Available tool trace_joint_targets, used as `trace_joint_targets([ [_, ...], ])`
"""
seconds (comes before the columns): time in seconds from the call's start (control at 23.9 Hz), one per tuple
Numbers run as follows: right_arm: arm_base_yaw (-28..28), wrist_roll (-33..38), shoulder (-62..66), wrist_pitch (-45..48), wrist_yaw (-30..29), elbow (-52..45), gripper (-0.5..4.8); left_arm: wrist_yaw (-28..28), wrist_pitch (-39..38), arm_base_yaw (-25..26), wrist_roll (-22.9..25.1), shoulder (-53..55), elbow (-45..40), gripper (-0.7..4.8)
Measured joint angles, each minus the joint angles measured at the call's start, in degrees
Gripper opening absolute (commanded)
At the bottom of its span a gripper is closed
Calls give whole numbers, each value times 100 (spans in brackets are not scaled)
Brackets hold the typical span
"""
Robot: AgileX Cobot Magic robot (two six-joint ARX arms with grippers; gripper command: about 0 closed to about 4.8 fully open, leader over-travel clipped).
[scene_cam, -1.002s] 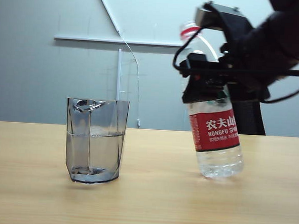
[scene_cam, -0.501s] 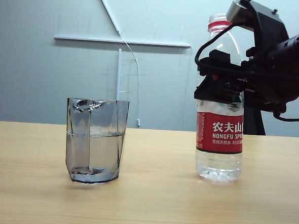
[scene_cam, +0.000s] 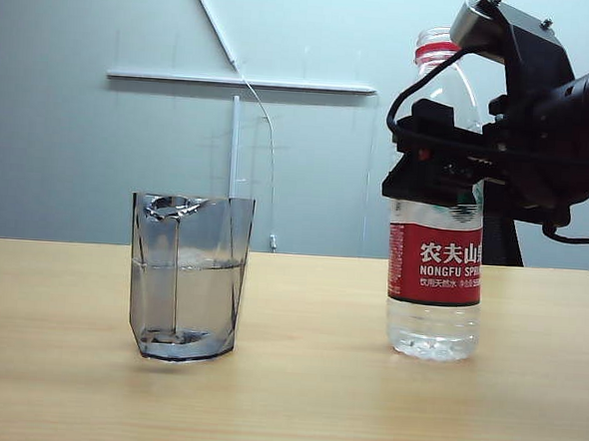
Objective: Pick up the mineral water bottle on the table and pour water into the mug until it's half full.
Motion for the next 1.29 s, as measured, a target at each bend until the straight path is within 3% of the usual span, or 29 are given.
trace_joint_targets([
  [0.13, 0, -4, 0, 0, 0, 0, 404, 0, 0, 0, 0, 0, 0, -2],
  [0.33, 7, 9, -2, 7, -2, -17, 418, 0, 0, 0, 0, 0, 0, -2],
  [0.46, 9, 9, -2, 7, -22, -66, 479, 0, 0, 0, 0, 0, 0, -2],
  [1.09, 184, 264, -490, 68, 46, -627, 479, 4, 0, 92, 0, 0, 0, -2],
  [1.29, 181, 435, -1093, 68, 175, -1014, 479, 2, 0, 1019, 0, 0, 0, -2],
])
